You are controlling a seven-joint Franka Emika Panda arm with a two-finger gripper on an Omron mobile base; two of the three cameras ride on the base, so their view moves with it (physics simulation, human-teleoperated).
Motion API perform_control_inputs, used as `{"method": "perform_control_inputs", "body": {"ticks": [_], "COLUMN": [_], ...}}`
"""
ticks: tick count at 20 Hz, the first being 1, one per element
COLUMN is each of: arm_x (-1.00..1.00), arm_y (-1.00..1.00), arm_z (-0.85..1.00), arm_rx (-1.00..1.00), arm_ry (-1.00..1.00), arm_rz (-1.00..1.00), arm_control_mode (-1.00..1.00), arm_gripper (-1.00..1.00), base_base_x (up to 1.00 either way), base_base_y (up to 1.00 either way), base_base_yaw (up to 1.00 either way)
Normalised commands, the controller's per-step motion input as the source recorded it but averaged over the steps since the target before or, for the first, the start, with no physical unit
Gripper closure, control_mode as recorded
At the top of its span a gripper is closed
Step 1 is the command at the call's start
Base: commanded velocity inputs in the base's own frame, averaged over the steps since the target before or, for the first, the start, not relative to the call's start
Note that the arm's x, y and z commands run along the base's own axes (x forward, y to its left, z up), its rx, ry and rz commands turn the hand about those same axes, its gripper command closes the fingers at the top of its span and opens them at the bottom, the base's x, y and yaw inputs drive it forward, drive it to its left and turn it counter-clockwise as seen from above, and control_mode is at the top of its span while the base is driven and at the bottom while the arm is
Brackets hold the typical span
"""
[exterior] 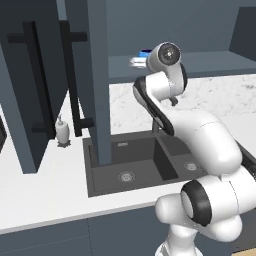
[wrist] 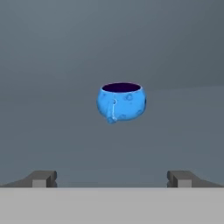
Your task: Gather all objects into one cabinet and sort the glasses and bowls to opposite sides.
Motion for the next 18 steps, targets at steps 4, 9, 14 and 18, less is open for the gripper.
{"method": "perform_control_inputs", "body": {"ticks": [4,9,14,18], "arm_x": [0.43,0.36,0.37,0.31], "arm_y": [0.00,0.00,0.00,0.00], "arm_z": [0.00,0.00,0.00,0.00], "arm_rx": [0.00,0.02,0.01,0.00], "arm_ry": [0.04,0.02,0.02,0.00], "arm_rz": [-0.01,-0.06,-0.07,-0.08], "arm_control_mode": [-1.00,-1.00,-1.00,-1.00], "arm_gripper": [-1.00,-1.00,-1.00,-1.00], "base_base_x": [0.00,0.00,0.00,0.00], "base_base_y": [0.00,0.00,0.00,0.00], "base_base_yaw": [0.00,0.00,0.00,0.00]}}
